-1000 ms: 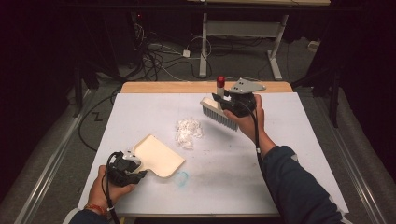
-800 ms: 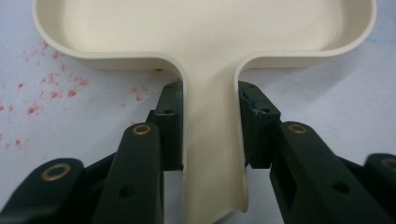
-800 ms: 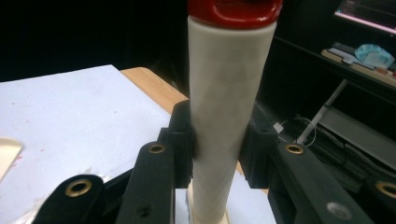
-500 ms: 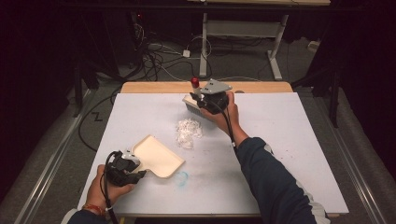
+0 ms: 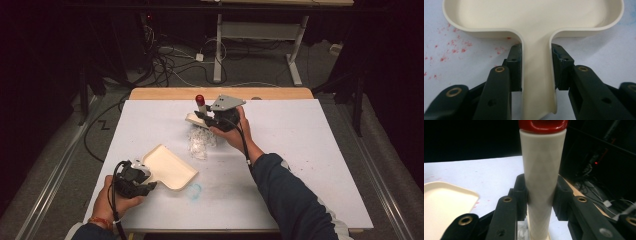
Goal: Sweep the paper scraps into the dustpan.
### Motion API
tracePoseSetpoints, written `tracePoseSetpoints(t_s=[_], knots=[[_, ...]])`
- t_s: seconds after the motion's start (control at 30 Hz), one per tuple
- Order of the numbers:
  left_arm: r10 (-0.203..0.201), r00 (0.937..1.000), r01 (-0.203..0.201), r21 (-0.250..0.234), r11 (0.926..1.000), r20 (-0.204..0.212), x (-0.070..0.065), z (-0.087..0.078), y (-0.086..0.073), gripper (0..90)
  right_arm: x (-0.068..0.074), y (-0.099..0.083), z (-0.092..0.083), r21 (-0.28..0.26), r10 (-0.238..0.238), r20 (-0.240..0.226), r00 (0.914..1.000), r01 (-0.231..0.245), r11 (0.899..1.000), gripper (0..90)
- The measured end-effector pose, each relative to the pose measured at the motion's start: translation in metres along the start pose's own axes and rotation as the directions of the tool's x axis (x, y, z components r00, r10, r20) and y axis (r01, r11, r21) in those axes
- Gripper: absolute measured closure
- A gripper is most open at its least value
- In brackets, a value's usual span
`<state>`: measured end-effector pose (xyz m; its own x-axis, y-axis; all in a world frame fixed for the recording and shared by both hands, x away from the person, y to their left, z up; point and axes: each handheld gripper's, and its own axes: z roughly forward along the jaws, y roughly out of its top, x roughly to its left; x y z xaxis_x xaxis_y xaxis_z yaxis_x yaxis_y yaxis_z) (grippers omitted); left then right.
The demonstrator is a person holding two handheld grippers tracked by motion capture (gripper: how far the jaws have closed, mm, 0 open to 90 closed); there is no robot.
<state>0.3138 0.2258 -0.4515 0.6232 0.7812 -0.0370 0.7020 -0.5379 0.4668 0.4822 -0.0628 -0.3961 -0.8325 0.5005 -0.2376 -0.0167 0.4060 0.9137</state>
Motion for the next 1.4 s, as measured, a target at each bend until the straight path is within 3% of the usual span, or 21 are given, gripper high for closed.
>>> tracePoseSetpoints(t_s=[0.5,0.63,1.03,1.27,1.4], knots=[[0.018,0.9998,-0.018,0.023,0.9996,0.002,0.001,0.005,0.012,63.3,0.026,-0.002,-0.012,-0.046,0.015,-0.065,0.9978,-0.018,0.999,69.5],[0.021,0.9998,-0.021,0.028,0.9994,0.0,0.001,0.006,0.013,63.3,0.032,-0.003,-0.014,-0.066,0.038,-0.075,0.9965,-0.043,0.997,69.4],[0.026,0.9996,-0.026,0.039,0.9989,-0.001,-0.006,0.014,0.019,63.3,0.067,0.005,-0.012,-0.099,0.02,-0.132,0.991,-0.034,0.995,69.7],[0.02,0.9998,-0.02,0.031,0.9993,-0.005,-0.012,0.016,0.02,63.2,0.079,0.013,-0.011,-0.12,0.02,-0.131,0.9912,-0.036,0.992,70.3],[0.015,0.9999,-0.015,0.029,0.9995,-0.006,-0.013,0.016,0.02,63.2,0.08,0.017,-0.014,-0.145,0.031,-0.127,0.9914,-0.049,0.988,70.3]])
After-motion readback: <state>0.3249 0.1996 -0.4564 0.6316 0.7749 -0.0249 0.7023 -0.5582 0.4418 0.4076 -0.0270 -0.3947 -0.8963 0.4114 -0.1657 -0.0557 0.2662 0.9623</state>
